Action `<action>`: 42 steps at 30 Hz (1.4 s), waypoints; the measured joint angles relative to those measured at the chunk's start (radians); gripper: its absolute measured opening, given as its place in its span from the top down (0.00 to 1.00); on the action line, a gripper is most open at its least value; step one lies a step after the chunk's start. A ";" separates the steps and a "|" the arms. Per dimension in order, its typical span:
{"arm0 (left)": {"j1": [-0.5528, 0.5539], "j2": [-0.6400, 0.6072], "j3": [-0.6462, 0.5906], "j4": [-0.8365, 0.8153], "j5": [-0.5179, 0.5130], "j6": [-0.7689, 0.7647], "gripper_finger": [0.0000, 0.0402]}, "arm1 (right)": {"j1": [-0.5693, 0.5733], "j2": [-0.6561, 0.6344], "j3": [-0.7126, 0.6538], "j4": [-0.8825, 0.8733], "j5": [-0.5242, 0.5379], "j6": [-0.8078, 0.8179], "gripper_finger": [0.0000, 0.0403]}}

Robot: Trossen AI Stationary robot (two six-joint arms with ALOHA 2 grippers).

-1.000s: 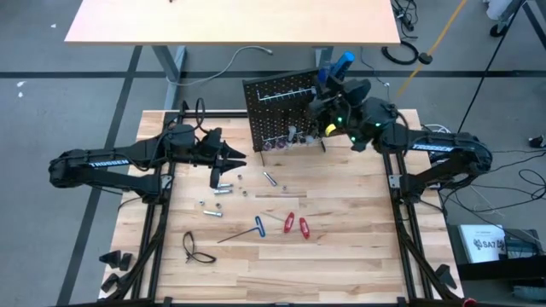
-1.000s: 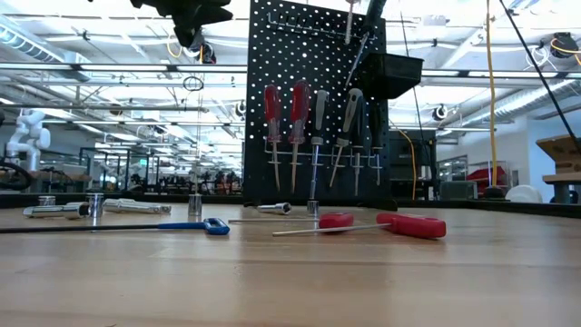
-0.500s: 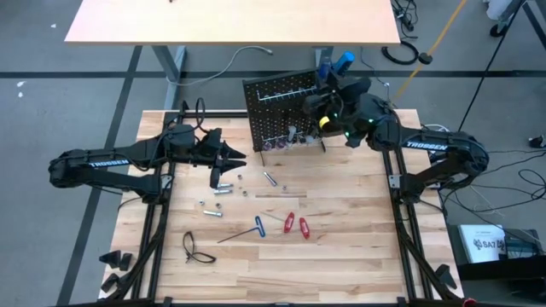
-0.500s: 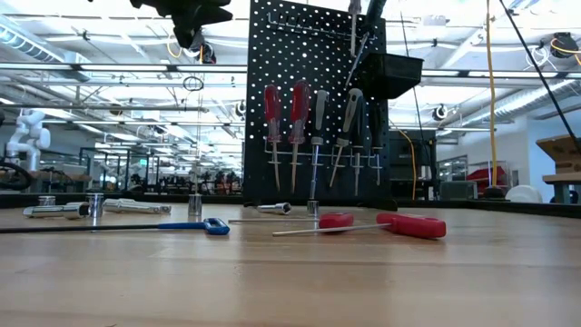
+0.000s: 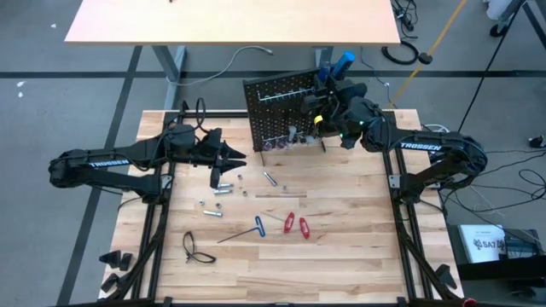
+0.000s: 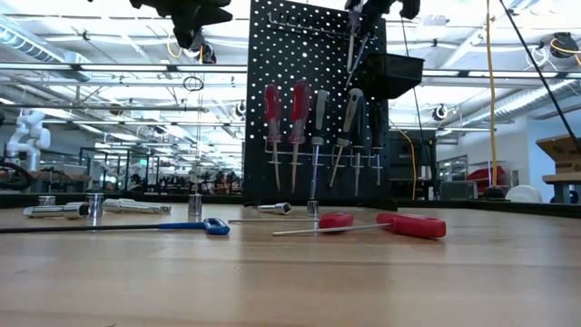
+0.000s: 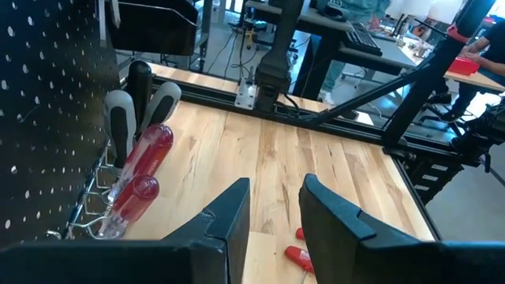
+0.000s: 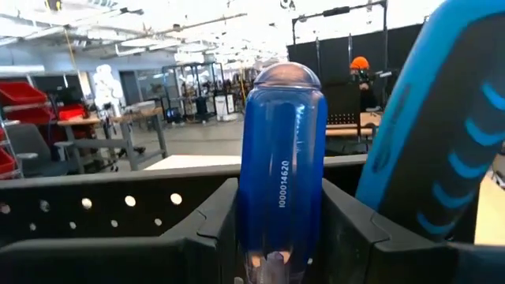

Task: Hang tools onto peg board
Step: Hang the blue screwdriver on the pegboard

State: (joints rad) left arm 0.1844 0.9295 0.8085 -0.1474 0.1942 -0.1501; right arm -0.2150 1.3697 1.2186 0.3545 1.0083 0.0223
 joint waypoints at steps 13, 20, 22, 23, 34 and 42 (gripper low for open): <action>-0.001 0.000 0.000 0.000 -0.001 0.000 0.72 | 0.000 -0.002 -0.045 0.066 0.006 -0.007 0.71; 0.000 0.000 0.000 0.000 -0.001 0.000 0.72 | 0.000 -0.001 -0.048 0.052 0.009 -0.020 0.49; 0.000 0.000 0.000 0.000 -0.001 0.000 0.72 | 0.001 0.002 -0.050 0.044 0.009 -0.024 0.37; -0.001 0.000 0.000 0.000 -0.001 0.000 0.72 | 0.001 0.002 -0.050 0.045 0.006 -0.024 0.32; -0.001 0.000 0.000 0.000 -0.001 -0.002 0.72 | 0.021 0.001 -0.050 0.078 0.030 -0.067 0.17; -0.001 0.000 0.000 0.000 -0.001 -0.002 0.72 | 0.074 0.000 -0.050 0.175 0.075 -0.194 0.18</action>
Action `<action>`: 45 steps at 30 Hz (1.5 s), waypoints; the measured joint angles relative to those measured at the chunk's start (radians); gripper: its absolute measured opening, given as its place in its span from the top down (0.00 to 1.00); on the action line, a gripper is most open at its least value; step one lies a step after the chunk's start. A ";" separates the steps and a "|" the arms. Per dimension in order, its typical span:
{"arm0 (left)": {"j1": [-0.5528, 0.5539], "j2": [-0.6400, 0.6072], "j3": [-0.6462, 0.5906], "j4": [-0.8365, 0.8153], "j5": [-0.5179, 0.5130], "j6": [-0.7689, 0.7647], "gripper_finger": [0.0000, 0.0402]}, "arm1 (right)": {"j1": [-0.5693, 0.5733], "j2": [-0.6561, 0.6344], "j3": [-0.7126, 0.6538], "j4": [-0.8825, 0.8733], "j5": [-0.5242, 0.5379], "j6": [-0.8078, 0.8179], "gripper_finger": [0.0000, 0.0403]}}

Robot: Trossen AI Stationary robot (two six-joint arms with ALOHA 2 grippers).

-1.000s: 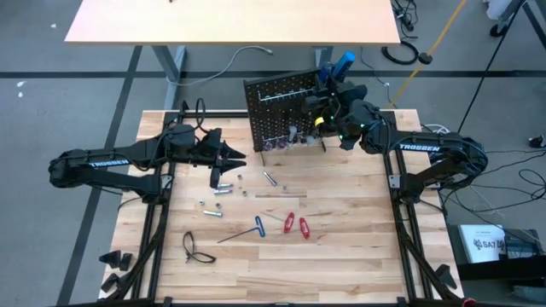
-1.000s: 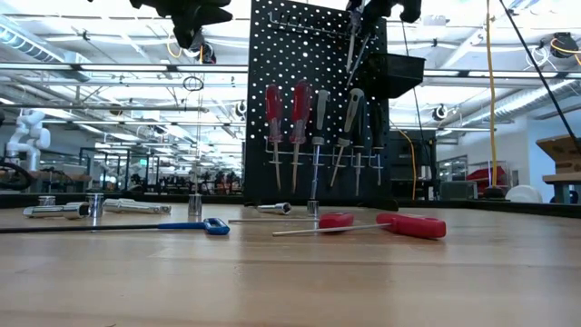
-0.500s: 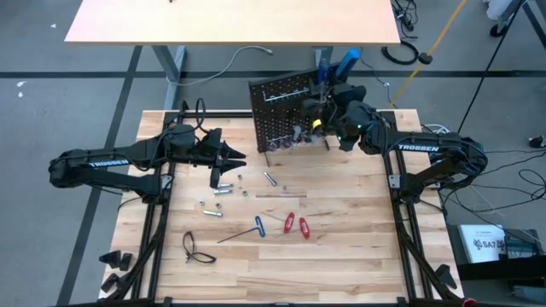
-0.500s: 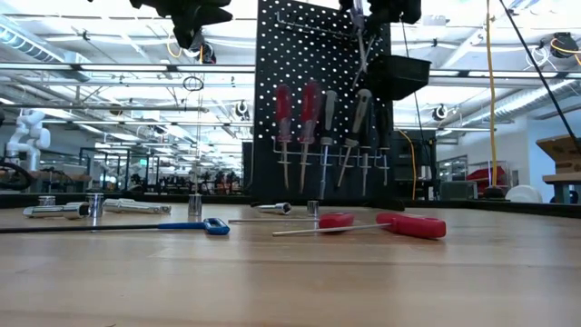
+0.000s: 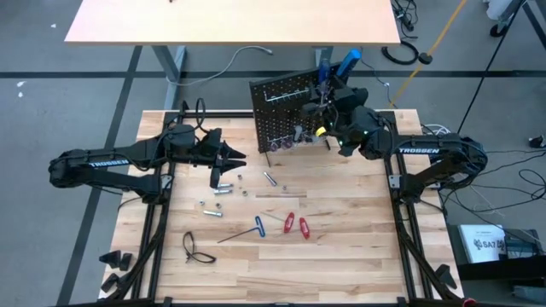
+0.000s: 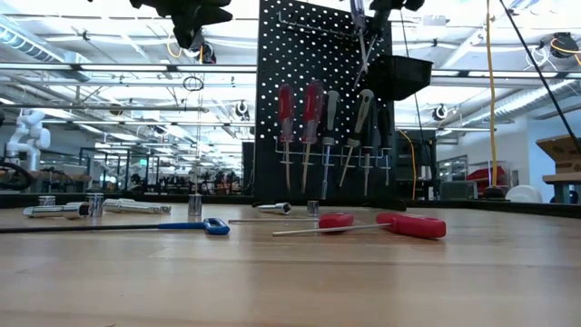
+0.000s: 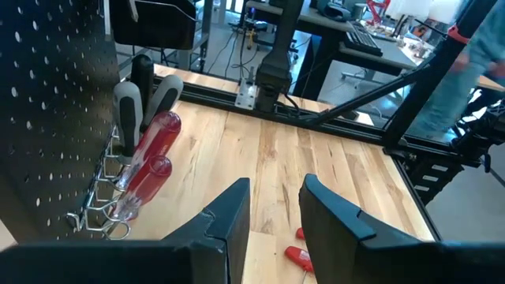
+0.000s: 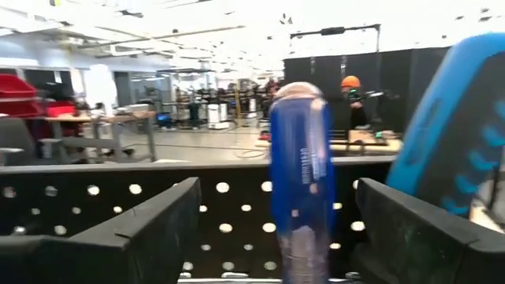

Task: Hang tools onto peg board
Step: Hang the blue screwdriver on the pegboard

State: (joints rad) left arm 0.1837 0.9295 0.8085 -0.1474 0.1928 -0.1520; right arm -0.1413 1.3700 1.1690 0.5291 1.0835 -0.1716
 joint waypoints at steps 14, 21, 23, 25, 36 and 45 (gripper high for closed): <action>0.000 0.000 0.000 -0.004 0.000 0.000 0.72 | 0.293 -0.072 0.001 -0.091 0.283 -0.089 0.20; 0.000 0.000 0.000 -0.005 0.000 0.001 0.72 | 0.298 -0.111 0.001 -0.597 0.263 0.364 0.63; 0.001 0.000 0.000 -0.004 0.000 0.001 0.72 | 0.243 -0.127 0.001 -0.718 0.138 0.506 0.86; 0.001 0.000 0.000 -0.004 0.000 0.001 0.72 | 0.193 -0.129 0.001 -0.796 0.054 0.574 0.95; 0.000 0.000 0.000 -0.001 0.000 -0.023 0.72 | 0.046 -0.101 0.001 -0.848 -0.045 0.588 1.00; -0.003 0.000 0.000 0.001 0.000 -0.026 0.72 | -0.008 -0.033 0.001 -0.805 -0.145 0.583 1.00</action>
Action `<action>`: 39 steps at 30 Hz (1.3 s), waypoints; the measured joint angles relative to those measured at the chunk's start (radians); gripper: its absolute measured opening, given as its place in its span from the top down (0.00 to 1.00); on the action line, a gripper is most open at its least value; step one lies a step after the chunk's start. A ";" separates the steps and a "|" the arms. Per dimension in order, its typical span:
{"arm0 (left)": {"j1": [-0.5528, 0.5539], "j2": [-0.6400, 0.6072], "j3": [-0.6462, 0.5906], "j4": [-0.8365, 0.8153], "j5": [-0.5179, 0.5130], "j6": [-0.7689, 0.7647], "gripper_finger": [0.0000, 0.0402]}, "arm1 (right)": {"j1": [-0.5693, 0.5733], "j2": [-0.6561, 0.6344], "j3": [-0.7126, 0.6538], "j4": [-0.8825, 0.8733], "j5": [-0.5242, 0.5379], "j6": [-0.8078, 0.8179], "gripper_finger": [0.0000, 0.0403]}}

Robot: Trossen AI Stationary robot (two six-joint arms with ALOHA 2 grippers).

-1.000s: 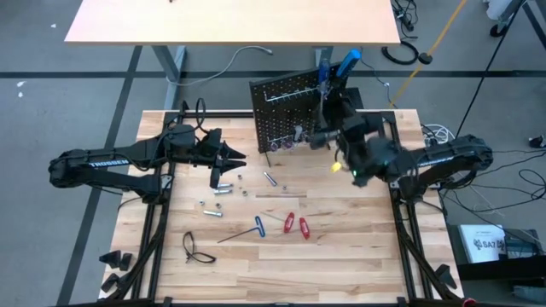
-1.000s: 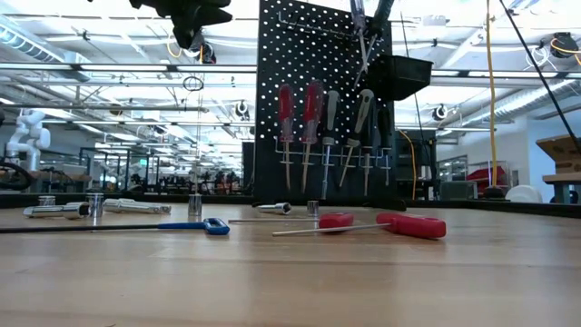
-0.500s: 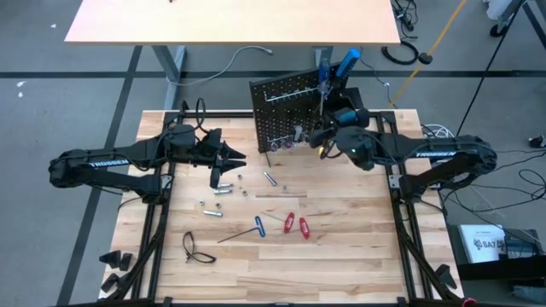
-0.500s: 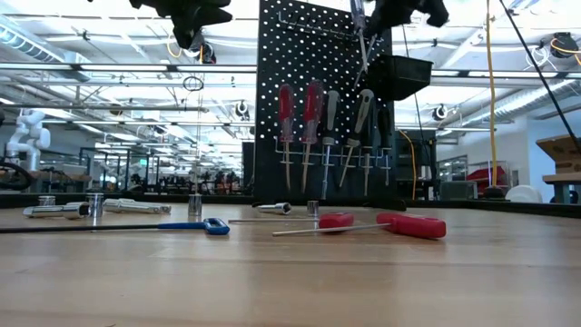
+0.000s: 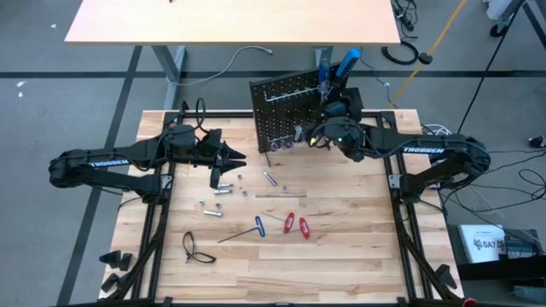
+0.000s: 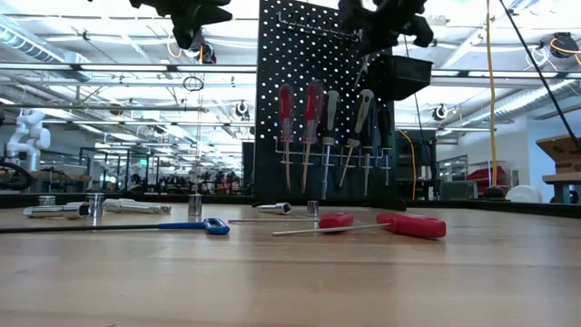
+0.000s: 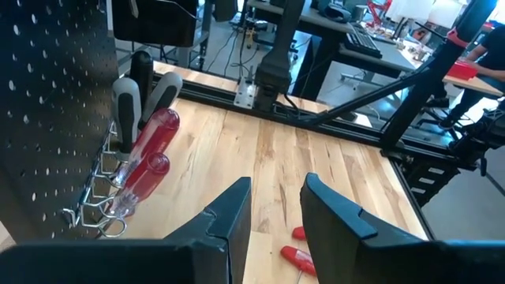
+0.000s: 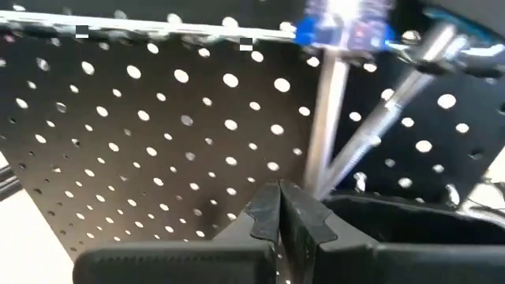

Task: Hang tools onto peg board
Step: Hang the blue screwdriver on the pegboard

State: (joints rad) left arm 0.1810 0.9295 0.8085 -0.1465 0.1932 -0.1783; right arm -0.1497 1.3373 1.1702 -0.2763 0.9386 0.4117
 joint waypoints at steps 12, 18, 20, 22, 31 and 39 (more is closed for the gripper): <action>0.000 0.000 0.000 0.000 0.000 0.000 0.72 | -0.018 0.040 0.001 0.110 -0.068 -0.133 1.00; 0.000 0.000 0.000 -0.001 0.000 0.001 0.72 | -0.015 0.030 0.001 0.178 -0.236 -0.267 1.00; 0.000 0.000 0.000 -0.001 0.000 0.001 0.72 | -0.007 0.018 0.001 0.184 -0.238 -0.276 1.00; 0.000 0.000 0.000 -0.001 0.000 0.001 0.72 | -0.005 0.006 0.001 0.181 -0.241 -0.267 1.00; 0.000 0.000 0.000 -0.030 0.045 0.001 0.72 | 0.010 -0.142 0.000 -0.016 -0.456 -0.216 1.00; 0.000 0.000 0.000 -0.031 0.044 0.034 0.72 | -0.014 -0.180 0.001 -0.013 -0.126 -0.181 1.00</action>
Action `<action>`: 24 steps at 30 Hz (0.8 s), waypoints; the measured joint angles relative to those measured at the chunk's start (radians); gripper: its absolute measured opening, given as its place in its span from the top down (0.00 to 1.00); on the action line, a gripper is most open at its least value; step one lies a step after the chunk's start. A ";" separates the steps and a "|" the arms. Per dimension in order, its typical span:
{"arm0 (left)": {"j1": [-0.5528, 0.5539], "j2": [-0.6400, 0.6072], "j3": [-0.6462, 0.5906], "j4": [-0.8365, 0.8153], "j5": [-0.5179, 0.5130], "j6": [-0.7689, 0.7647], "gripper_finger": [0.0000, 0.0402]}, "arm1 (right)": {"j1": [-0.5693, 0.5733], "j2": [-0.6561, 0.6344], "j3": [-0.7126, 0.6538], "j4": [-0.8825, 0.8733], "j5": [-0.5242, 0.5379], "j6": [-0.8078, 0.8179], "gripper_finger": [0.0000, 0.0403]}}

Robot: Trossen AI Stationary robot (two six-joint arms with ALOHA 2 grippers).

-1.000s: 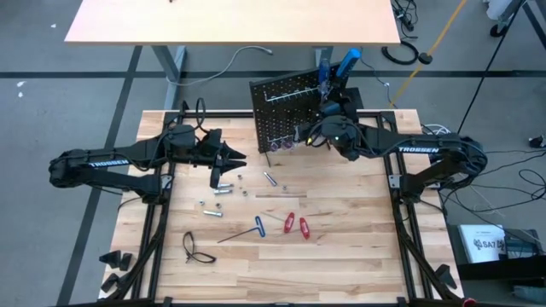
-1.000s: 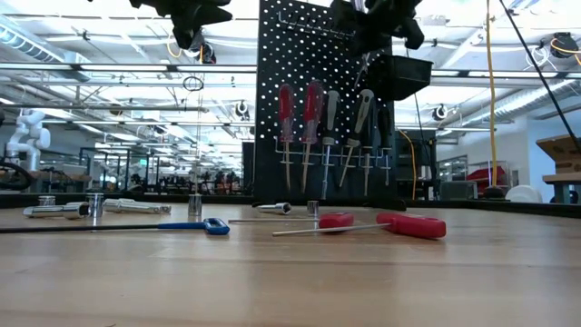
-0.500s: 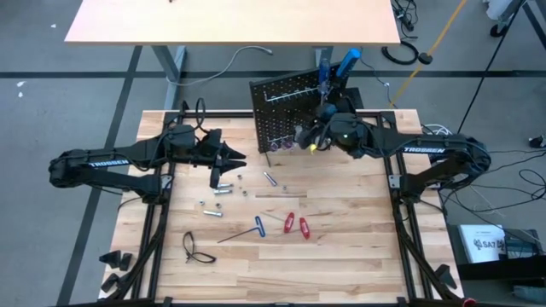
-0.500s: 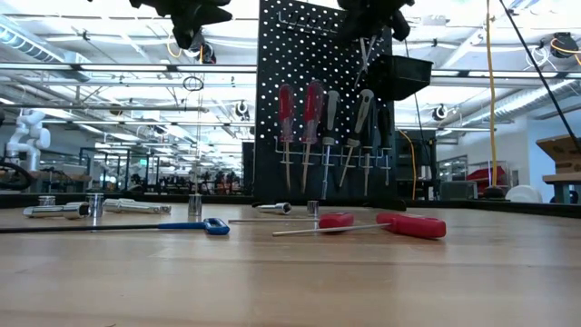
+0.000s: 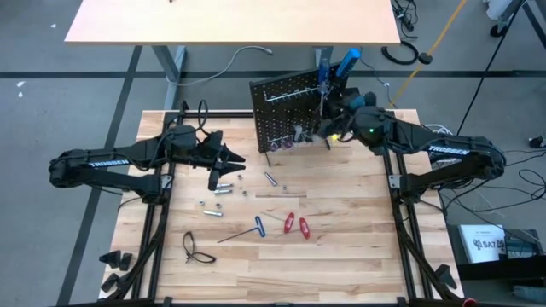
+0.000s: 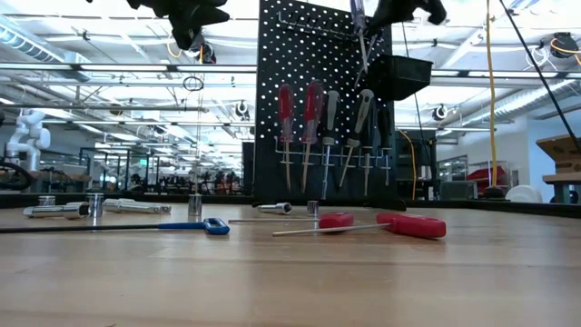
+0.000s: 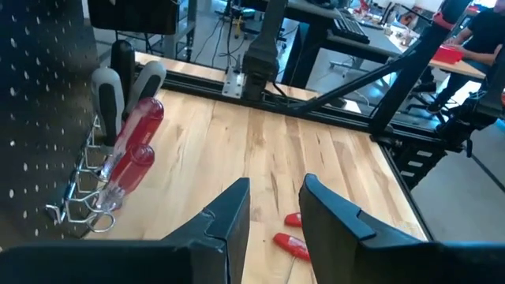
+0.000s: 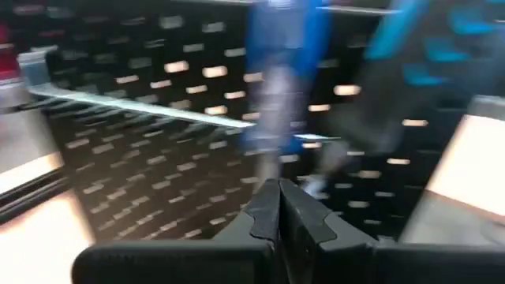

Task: Hang tools onto peg board
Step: Hang the blue screwdriver on the pegboard

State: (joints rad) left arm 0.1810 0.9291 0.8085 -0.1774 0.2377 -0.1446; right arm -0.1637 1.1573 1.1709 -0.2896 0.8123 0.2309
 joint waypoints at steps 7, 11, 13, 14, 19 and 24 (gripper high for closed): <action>0.000 0.000 0.000 0.001 -0.002 0.029 0.72 | -0.008 0.078 0.000 -0.006 0.102 0.039 1.00; 0.000 0.000 0.000 0.000 -0.002 0.046 0.72 | -0.026 0.122 0.000 -0.028 0.110 0.106 1.00; 0.000 0.000 0.000 0.000 -0.002 0.047 0.72 | -0.026 0.138 0.000 -0.017 0.113 0.109 1.00; 0.000 0.000 0.000 -0.001 -0.002 0.047 0.72 | -0.026 0.147 0.000 -0.006 0.114 0.109 1.00; 0.000 0.000 0.000 -0.026 -0.002 0.048 0.72 | -0.027 0.184 0.000 0.036 0.126 0.090 1.00; 0.000 0.000 0.000 -0.027 -0.002 0.048 0.72 | -0.027 0.201 0.000 0.020 0.204 0.086 1.00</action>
State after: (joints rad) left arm 0.1810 0.9291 0.8085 -0.2047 0.2356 -0.0967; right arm -0.1904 1.3586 1.1709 -0.2695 1.0163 0.3169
